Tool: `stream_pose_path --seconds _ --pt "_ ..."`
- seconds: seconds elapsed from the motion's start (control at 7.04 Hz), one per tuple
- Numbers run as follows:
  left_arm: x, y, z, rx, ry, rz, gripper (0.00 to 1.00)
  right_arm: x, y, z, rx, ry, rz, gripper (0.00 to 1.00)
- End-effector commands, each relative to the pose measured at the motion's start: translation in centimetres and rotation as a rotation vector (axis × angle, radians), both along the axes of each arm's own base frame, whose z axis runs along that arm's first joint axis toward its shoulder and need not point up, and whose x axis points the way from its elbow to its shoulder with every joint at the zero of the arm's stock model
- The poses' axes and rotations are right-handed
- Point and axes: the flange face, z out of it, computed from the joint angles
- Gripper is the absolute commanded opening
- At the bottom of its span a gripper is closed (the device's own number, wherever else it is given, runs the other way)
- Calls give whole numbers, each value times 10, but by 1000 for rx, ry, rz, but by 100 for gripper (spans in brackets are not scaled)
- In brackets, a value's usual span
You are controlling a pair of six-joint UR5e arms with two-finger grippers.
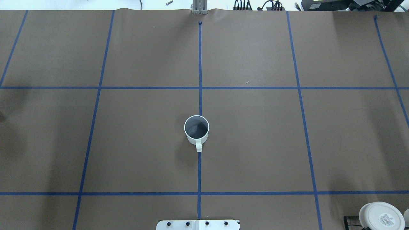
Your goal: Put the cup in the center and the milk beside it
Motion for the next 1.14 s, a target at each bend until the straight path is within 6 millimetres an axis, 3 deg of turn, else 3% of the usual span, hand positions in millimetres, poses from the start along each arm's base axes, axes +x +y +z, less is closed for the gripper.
stream_pose_path --seconds 0.0,0.43,0.71,0.99 --pt "27 -26 -22 -45 39 -34 99 0 3 4 -9 1 0 100" --pt "51 -33 -8 -74 -19 -22 99 0 4 5 -13 2 4 100" --pt "55 -34 11 -61 -49 -22 99 0 5 6 -17 3 3 100" --pt "59 -34 13 -54 -50 -11 99 0 5 6 -17 2 5 100"
